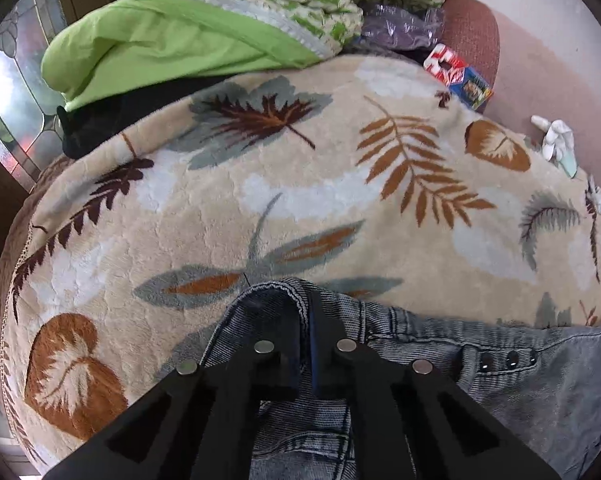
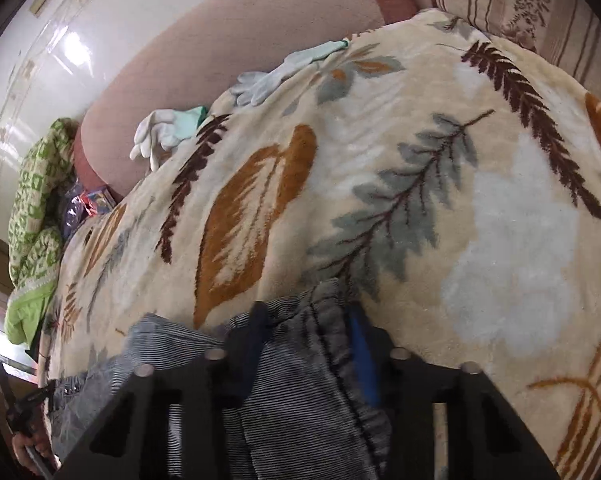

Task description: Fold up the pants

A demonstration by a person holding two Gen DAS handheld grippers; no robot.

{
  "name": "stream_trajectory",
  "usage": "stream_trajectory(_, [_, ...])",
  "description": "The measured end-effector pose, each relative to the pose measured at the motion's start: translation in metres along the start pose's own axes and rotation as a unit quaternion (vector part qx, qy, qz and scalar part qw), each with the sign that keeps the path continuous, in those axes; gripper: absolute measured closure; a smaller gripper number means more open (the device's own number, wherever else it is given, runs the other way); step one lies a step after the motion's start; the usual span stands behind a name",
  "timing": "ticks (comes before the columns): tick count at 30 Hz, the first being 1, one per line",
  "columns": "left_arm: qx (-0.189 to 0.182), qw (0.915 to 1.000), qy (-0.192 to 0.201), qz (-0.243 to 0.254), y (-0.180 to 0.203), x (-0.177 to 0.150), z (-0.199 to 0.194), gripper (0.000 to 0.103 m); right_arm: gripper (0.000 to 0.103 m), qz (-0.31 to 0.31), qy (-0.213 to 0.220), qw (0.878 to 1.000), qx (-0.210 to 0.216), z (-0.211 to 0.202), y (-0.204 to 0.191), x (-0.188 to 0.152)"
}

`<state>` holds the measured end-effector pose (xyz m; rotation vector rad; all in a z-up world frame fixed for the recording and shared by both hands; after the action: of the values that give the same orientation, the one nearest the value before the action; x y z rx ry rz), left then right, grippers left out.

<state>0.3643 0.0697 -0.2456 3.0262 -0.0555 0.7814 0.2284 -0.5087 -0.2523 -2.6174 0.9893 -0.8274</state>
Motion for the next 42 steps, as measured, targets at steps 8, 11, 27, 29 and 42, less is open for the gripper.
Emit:
stream_trajectory(8, [-0.031, 0.9978, 0.056, -0.013, 0.001, 0.012, -0.061, 0.1, 0.082, -0.013, 0.034, 0.999, 0.016, -0.023, -0.011, 0.004])
stream_trajectory(11, [-0.042, 0.9963, 0.072, -0.019, 0.001, 0.01, -0.084, 0.1, 0.083, 0.001, 0.041, 0.999, 0.035, -0.034, -0.011, 0.008])
stream_trajectory(27, [-0.066, 0.9903, 0.122, -0.002, 0.021, -0.016, -0.167, 0.1, 0.082, 0.084, 0.026, 0.992, 0.096, -0.062, 0.028, 0.008])
stream_trajectory(29, [-0.065, 0.9901, 0.124, 0.003, 0.025, -0.019, -0.171, 0.1, 0.08, 0.072, 0.029, 0.992, 0.103, -0.062, 0.026, 0.011])
stream_trajectory(42, [-0.054, 0.9907, 0.124, 0.009, 0.028, -0.022, -0.185, 0.1, 0.031, 0.057, -0.002, 0.995, 0.085, -0.027, 0.016, 0.007])
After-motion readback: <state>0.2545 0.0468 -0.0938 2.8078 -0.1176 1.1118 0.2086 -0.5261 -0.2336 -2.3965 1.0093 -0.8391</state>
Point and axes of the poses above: each gripper's, at about its wrist camera, not at the fingertips, and z roughly the way its jaws point, y to its right, x to its top, the point moved 10 cm from there along z, roughly the way its jaws point
